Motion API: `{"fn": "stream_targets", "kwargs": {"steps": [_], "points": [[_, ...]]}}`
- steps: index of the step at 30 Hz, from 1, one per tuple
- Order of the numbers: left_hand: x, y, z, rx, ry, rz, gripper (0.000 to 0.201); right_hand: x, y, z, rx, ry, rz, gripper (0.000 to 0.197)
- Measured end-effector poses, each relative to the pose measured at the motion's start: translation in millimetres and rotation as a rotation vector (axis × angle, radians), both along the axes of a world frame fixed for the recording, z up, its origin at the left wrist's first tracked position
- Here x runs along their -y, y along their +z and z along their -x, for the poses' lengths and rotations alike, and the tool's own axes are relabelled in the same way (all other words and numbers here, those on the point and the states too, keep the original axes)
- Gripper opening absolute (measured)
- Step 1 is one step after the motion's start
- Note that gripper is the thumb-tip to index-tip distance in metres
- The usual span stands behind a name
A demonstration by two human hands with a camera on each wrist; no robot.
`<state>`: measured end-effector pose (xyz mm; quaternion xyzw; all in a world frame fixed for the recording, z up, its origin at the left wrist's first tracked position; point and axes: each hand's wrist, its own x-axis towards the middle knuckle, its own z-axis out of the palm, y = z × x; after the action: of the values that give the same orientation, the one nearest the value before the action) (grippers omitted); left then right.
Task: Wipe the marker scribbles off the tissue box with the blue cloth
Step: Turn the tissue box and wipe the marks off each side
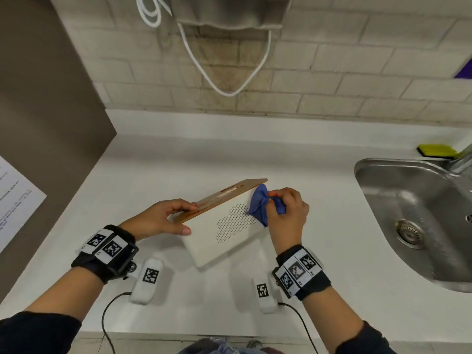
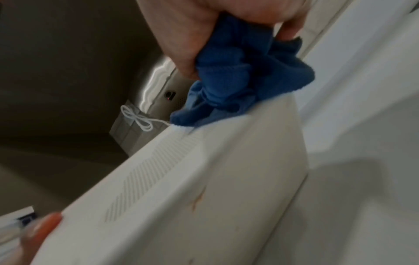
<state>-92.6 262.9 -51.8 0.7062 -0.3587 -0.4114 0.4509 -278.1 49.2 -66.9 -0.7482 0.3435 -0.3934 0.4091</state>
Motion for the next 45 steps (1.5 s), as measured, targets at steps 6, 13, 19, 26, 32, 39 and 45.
{"fn": "stream_targets", "kwargs": {"steps": [6,13,19,26,32,39,45], "points": [[0.4,0.1,1.2,0.01,0.001,0.018,0.074,-18.2,-3.2,-10.5,-0.033,0.059,-0.058,0.02],[-0.8,-4.6,-2.8,0.025,0.018,0.023,0.083,-60.8,7.0,-22.9,-0.061,0.393,0.072,0.026],[-0.7,-7.8,-8.6,-0.02,0.034,0.017,0.082,-75.8,-7.0,-7.8,-0.123,0.749,0.513,0.018],[0.5,-2.3,-4.7,0.046,0.011,-0.002,0.085,-37.4,-4.6,10.5,-0.29,1.064,0.688,0.015],[4.0,9.0,5.0,0.354,-0.106,-0.046,0.084,49.3,-3.1,49.3,-0.266,0.242,0.206,0.02],[4.9,8.6,-7.4,0.708,-0.408,-0.223,0.064,80.1,2.2,91.5,0.189,0.169,-0.694,0.023],[19.2,35.6,-12.1,1.068,-0.362,-0.515,0.076,56.6,14.0,89.5,0.409,0.662,-1.025,0.036]]}}
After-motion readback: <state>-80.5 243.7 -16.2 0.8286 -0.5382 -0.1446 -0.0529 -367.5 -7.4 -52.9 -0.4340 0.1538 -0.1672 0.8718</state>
